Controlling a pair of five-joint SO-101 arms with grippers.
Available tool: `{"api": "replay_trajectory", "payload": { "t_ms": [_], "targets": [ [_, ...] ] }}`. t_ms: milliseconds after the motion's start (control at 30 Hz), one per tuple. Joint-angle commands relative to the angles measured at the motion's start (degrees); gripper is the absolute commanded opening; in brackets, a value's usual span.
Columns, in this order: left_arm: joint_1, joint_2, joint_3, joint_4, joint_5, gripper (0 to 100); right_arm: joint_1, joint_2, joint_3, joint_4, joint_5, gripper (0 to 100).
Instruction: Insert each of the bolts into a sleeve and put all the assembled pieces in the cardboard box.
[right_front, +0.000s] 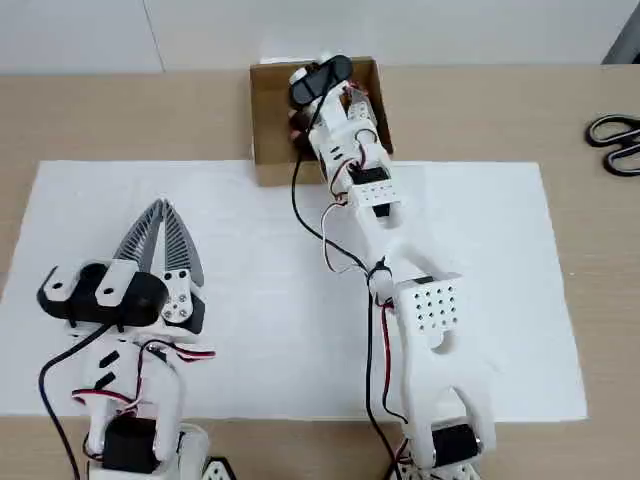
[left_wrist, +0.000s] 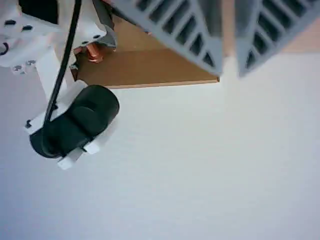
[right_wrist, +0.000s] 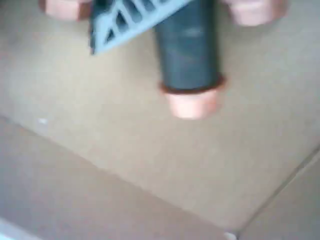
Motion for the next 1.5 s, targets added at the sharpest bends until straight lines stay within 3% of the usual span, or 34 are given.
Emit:
{"api": "replay_trajectory", "payload": {
  "t_ms": [0,233,767,1100,1467],
  "targets": [
    [-0.35,-0.79,-0.13,-1.23,0.18,1,-0.92,-4.97,-1.93,3.03,0.35,22.3],
    [-0.35,-0.79,-0.13,-1.23,0.18,1,-3.38,-20.00,-1.76,27.91,-0.09,22.3],
    [0.00,-0.79,-0.13,-1.14,0.18,1,-6.99,-47.08,-1.67,67.74,-0.09,22.3],
    [0.18,-0.79,3.30,-1.32,0.18,1,-6.99,-68.00,-1.67,82.07,-0.09,16.0],
    [0.18,-0.79,10.86,-1.41,0.00,1,-6.90,-89.63,-1.67,83.56,0.00,14.4]
  ]
}}
